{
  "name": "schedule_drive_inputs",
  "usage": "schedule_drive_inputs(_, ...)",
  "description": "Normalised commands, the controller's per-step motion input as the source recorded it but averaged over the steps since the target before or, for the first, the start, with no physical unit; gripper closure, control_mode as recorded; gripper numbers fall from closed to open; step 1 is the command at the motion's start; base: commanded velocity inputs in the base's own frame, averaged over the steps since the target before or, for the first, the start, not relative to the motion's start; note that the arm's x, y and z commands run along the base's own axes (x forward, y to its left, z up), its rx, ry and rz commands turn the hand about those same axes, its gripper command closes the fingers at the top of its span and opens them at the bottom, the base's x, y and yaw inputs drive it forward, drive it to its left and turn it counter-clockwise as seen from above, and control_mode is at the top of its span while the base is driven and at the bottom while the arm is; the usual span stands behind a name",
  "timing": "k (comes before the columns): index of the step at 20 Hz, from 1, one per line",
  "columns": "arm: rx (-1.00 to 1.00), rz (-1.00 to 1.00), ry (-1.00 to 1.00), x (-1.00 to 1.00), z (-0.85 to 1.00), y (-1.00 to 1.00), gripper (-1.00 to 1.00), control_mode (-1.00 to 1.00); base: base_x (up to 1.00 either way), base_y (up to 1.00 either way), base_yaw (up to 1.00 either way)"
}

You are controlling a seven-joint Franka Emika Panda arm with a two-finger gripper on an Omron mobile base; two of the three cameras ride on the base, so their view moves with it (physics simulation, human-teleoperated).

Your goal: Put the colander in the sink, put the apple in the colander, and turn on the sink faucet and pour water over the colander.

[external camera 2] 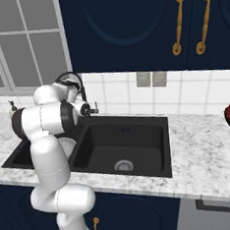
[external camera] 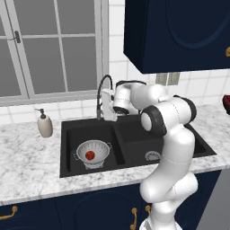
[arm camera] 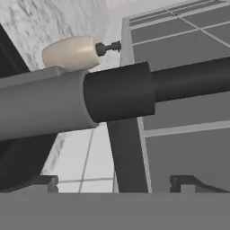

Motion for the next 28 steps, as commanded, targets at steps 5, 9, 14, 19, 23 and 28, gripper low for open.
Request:
schedule_drive_inputs(5,0.28,0.00,-0.04,-0.03,0.07,-0.55,-1.00,-1.00,0.00,0.00,0.00)
schedule_drive_inputs(9,0.17,0.00,-0.03,-0.32,0.00,-0.66,-1.00,-1.00,0.00,0.00,0.00)
schedule_drive_inputs(14,0.08,0.00,-0.01,-0.52,0.02,-0.64,-1.00,-1.00,0.00,0.00,0.00)
schedule_drive_inputs(19,0.24,-0.01,0.21,-0.35,0.20,-0.77,-1.00,-1.00,0.00,0.00,0.00)
schedule_drive_inputs(23,0.40,-0.10,0.33,-0.06,0.17,-0.66,-1.00,-1.00,0.00,0.00,0.00)
schedule_drive_inputs(28,0.30,0.00,0.35,0.19,-0.06,-0.36,-1.00,-1.00,0.00,0.00,0.00)
